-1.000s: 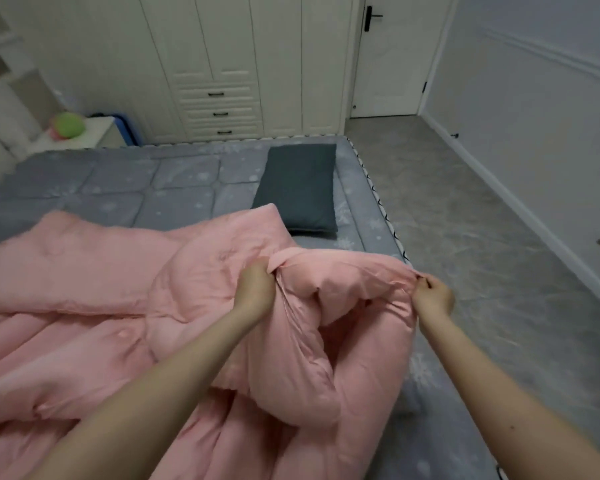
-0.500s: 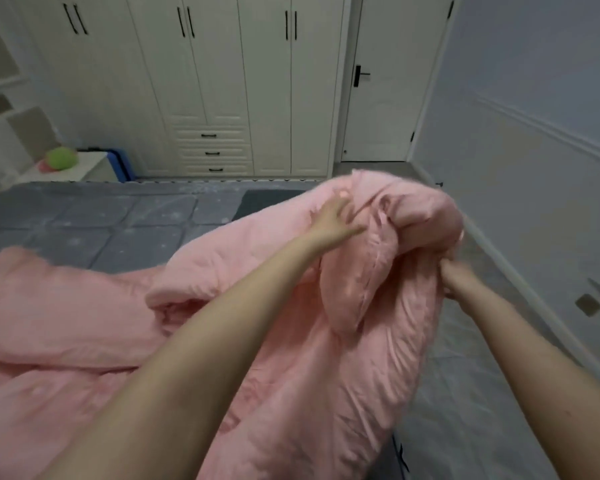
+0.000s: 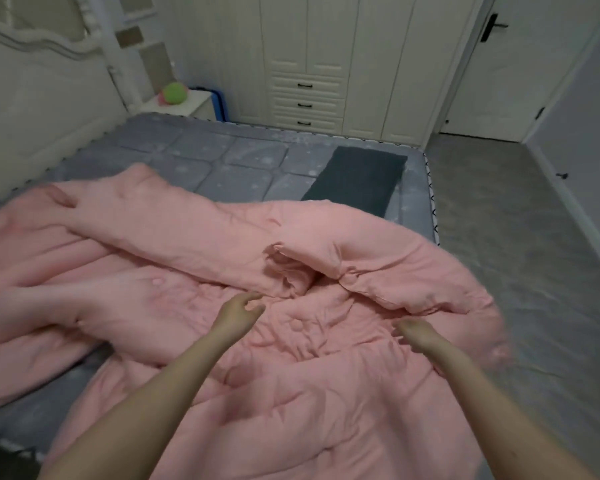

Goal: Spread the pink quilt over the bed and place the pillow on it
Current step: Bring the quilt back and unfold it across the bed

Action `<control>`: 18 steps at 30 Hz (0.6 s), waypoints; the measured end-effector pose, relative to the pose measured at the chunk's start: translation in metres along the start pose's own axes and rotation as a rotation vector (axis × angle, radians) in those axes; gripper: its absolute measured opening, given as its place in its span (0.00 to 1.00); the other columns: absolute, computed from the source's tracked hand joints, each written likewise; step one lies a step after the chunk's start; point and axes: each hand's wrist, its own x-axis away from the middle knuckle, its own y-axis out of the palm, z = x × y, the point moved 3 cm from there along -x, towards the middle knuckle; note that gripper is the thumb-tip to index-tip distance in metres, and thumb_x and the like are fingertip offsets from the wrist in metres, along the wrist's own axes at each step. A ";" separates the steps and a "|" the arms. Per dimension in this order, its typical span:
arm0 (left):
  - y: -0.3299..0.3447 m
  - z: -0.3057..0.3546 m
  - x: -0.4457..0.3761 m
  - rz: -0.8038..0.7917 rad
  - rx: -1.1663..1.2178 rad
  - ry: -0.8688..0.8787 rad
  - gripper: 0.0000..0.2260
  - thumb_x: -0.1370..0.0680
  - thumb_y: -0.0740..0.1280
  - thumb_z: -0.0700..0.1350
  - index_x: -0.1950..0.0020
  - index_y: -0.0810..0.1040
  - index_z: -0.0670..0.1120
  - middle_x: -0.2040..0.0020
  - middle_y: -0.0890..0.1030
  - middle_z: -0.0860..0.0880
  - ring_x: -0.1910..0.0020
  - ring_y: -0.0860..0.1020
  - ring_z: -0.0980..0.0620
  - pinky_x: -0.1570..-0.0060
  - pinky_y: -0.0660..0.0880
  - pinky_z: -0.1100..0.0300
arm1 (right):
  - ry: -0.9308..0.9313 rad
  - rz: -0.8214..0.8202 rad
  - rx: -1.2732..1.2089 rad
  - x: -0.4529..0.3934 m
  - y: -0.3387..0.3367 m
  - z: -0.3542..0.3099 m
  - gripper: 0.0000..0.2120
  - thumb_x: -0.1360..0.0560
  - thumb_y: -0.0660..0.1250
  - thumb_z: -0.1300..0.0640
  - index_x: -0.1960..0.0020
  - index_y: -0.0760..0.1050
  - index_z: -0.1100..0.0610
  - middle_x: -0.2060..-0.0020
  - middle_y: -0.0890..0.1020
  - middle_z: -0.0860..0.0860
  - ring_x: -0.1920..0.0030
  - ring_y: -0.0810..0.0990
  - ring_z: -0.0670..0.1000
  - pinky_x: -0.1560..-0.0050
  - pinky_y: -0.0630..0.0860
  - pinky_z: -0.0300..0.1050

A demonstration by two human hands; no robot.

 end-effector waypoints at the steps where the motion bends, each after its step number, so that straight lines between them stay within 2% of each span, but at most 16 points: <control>1: -0.010 -0.018 0.005 0.013 -0.004 -0.012 0.14 0.25 0.68 0.43 0.40 0.78 0.43 0.38 0.78 0.47 0.40 0.75 0.49 0.40 0.67 0.62 | -0.029 -0.017 0.025 0.006 0.019 -0.009 0.10 0.22 0.57 0.61 0.52 0.75 0.66 0.50 0.79 0.66 0.58 0.74 0.53 0.64 0.65 0.40; 2: -0.027 -0.045 0.015 0.026 -0.013 -0.042 0.14 0.25 0.68 0.43 0.40 0.78 0.43 0.38 0.78 0.46 0.39 0.75 0.48 0.40 0.67 0.61 | -0.063 -0.046 0.059 0.010 0.050 -0.017 0.10 0.22 0.58 0.62 0.56 0.75 0.65 0.49 0.79 0.67 0.57 0.75 0.54 0.63 0.67 0.41; 4: -0.049 -0.091 0.032 0.038 -0.035 -0.105 0.14 0.25 0.68 0.43 0.40 0.78 0.44 0.39 0.78 0.46 0.39 0.75 0.48 0.40 0.67 0.61 | -0.069 -0.084 0.114 0.017 0.098 -0.023 0.10 0.22 0.59 0.59 0.61 0.75 0.58 0.50 0.81 0.65 0.52 0.79 0.61 0.51 0.75 0.49; 5: -0.062 -0.121 0.042 0.039 -0.034 -0.136 0.14 0.25 0.68 0.43 0.40 0.78 0.43 0.38 0.77 0.46 0.39 0.75 0.47 0.39 0.67 0.61 | -0.067 -0.112 0.153 0.020 0.128 -0.024 0.09 0.23 0.60 0.57 0.60 0.75 0.57 0.51 0.82 0.63 0.49 0.79 0.61 0.47 0.76 0.52; 7: -0.084 -0.176 0.066 0.034 -0.042 -0.156 0.14 0.25 0.68 0.41 0.40 0.78 0.41 0.38 0.77 0.43 0.39 0.74 0.46 0.40 0.65 0.62 | -0.096 -0.154 0.251 0.034 0.185 -0.029 0.08 0.24 0.61 0.56 0.52 0.77 0.57 0.49 0.81 0.57 0.47 0.78 0.57 0.46 0.74 0.46; 8: -0.093 -0.198 0.078 0.022 -0.047 -0.167 0.14 0.25 0.67 0.40 0.40 0.77 0.40 0.38 0.77 0.43 0.39 0.74 0.46 0.41 0.65 0.63 | -0.110 -0.166 0.297 0.041 0.208 -0.031 0.10 0.23 0.61 0.55 0.47 0.77 0.57 0.47 0.80 0.54 0.45 0.77 0.55 0.47 0.71 0.41; 10: -0.113 -0.249 0.105 0.019 -0.061 -0.205 0.15 0.25 0.67 0.41 0.39 0.77 0.42 0.37 0.77 0.44 0.38 0.74 0.47 0.41 0.66 0.62 | -0.139 -0.188 0.377 0.058 0.261 -0.037 0.16 0.23 0.62 0.53 0.38 0.74 0.57 0.42 0.77 0.52 0.40 0.75 0.53 0.43 0.68 0.40; 15: -0.149 -0.369 0.168 -0.018 -0.114 -0.303 0.18 0.27 0.70 0.44 0.38 0.76 0.46 0.36 0.75 0.46 0.36 0.72 0.48 0.36 0.65 0.60 | -0.305 -0.289 0.515 0.099 0.392 -0.048 0.28 0.28 0.68 0.46 0.31 0.66 0.54 0.32 0.70 0.51 0.33 0.70 0.51 0.33 0.65 0.43; 18: -0.157 -0.417 0.195 -0.061 -0.127 -0.342 0.19 0.28 0.70 0.44 0.37 0.76 0.44 0.35 0.75 0.46 0.37 0.73 0.47 0.37 0.65 0.61 | -0.462 -0.312 0.844 0.120 0.460 -0.051 0.42 0.35 0.67 0.34 0.27 0.58 0.52 0.31 0.67 0.51 0.33 0.68 0.54 0.32 0.63 0.51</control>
